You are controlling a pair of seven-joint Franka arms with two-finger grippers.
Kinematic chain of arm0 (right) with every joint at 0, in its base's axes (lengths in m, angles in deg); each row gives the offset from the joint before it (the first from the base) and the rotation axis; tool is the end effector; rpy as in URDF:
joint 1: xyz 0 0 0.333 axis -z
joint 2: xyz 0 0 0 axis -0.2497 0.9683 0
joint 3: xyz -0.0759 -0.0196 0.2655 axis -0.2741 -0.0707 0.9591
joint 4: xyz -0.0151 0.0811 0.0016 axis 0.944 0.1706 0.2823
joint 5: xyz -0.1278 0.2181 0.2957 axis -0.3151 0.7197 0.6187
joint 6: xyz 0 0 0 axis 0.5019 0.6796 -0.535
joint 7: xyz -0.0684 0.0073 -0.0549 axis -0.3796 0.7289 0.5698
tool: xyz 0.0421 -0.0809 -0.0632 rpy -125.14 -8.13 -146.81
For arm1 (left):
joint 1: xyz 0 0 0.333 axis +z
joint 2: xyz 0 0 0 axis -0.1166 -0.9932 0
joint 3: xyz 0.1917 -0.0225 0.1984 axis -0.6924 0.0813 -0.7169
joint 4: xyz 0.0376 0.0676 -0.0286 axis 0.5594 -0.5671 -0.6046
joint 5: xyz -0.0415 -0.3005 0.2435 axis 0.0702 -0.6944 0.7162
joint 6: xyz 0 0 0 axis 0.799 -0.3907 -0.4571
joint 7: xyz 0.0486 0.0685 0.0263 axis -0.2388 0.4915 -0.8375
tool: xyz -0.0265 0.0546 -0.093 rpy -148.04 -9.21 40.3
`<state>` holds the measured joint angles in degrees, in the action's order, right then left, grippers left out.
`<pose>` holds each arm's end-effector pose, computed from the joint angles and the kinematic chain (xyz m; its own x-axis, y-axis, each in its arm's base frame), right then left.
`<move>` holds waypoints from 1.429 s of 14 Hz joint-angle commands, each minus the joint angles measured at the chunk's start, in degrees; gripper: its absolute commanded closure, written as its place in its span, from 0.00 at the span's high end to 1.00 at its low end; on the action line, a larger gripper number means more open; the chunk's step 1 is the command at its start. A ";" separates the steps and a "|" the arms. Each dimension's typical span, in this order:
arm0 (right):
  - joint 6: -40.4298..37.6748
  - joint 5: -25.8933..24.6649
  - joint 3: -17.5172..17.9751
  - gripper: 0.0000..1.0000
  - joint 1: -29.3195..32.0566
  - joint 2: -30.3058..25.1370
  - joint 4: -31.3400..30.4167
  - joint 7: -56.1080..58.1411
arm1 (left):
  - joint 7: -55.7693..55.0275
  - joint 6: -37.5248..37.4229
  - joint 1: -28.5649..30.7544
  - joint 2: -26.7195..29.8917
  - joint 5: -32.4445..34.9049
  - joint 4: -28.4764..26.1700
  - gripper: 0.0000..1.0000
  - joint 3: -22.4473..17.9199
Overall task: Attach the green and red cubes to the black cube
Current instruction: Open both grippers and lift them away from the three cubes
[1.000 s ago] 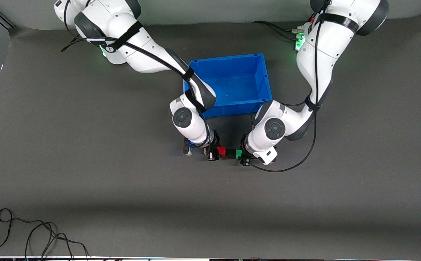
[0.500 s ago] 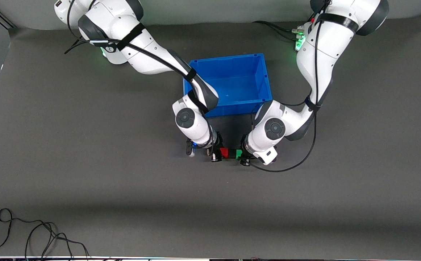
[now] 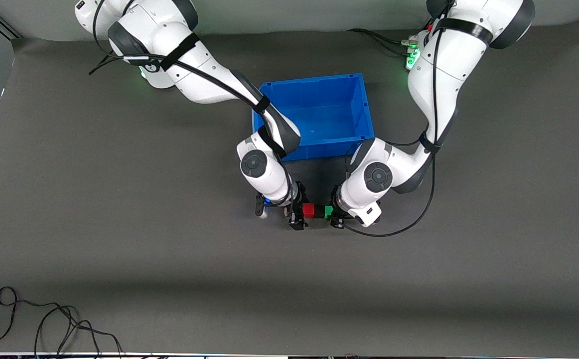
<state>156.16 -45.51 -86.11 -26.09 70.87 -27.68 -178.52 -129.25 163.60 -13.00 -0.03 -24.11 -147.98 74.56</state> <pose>0.5566 0.4638 0.1486 -0.0357 -0.9406 -0.3378 -0.9872 0.0858 -0.1346 0.5558 -0.3595 0.1462 0.0426 0.9661 -0.2545 0.9991 -0.0405 0.0136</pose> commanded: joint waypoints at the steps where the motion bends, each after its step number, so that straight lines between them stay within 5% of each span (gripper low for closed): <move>1: -1.89 -0.89 -1.95 1.00 -0.06 -2.03 1.02 -1.01 | -0.95 0.66 -1.31 -2.00 0.33 1.44 0.64 -1.42; 2: -5.47 -0.98 -2.12 1.00 0.90 -3.17 1.36 -0.75 | -0.86 0.48 -1.39 -1.91 0.34 1.44 1.00 -1.51; 8: -28.31 -1.07 -2.39 1.00 7.93 -14.85 0.93 11.70 | -0.68 -4.07 -0.87 0.28 5.87 1.88 1.00 -3.26; 11: -42.37 -1.07 -2.74 1.00 13.11 -21.44 0.84 24.26 | 3.77 -16.44 1.93 4.58 5.87 4.68 1.00 -3.35; 14: -53.19 -1.24 -7.38 1.00 14.62 -26.99 0.75 37.71 | 13.52 -28.57 5.80 10.90 5.35 5.22 1.00 -3.09; 20: -61.84 -12.82 -12.15 1.00 15.32 -40.16 -4.41 61.61 | 43.83 -51.43 15.91 25.22 1.92 5.31 1.00 -3.09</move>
<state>94.28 -54.37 -97.91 -10.61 37.51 -25.98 -124.07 -94.71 117.72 0.03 19.70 -20.78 -141.08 71.29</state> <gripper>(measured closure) 0.000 0.000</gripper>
